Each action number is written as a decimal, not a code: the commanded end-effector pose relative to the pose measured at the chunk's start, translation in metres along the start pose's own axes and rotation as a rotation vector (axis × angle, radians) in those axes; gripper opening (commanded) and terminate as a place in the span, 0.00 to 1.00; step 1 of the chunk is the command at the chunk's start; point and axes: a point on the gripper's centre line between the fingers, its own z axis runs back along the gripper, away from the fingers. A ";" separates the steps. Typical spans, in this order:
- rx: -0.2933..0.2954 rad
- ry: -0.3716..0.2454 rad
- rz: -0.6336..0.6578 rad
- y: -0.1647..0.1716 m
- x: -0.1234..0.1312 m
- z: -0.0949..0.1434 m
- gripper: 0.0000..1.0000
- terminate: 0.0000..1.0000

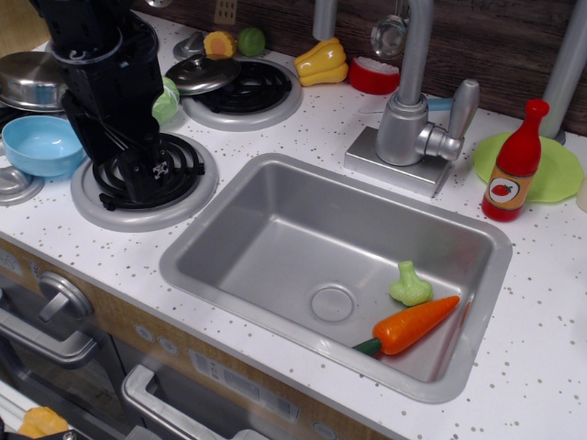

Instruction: Put red bottle in sink

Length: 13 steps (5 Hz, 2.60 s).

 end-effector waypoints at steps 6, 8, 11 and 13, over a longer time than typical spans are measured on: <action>-0.065 -0.234 0.003 -0.127 0.168 0.039 1.00 0.00; -0.116 -0.361 0.041 -0.153 0.212 0.036 1.00 0.00; -0.135 -0.427 -0.014 -0.172 0.243 0.041 1.00 0.00; -0.152 -0.441 -0.042 -0.184 0.258 0.033 1.00 0.00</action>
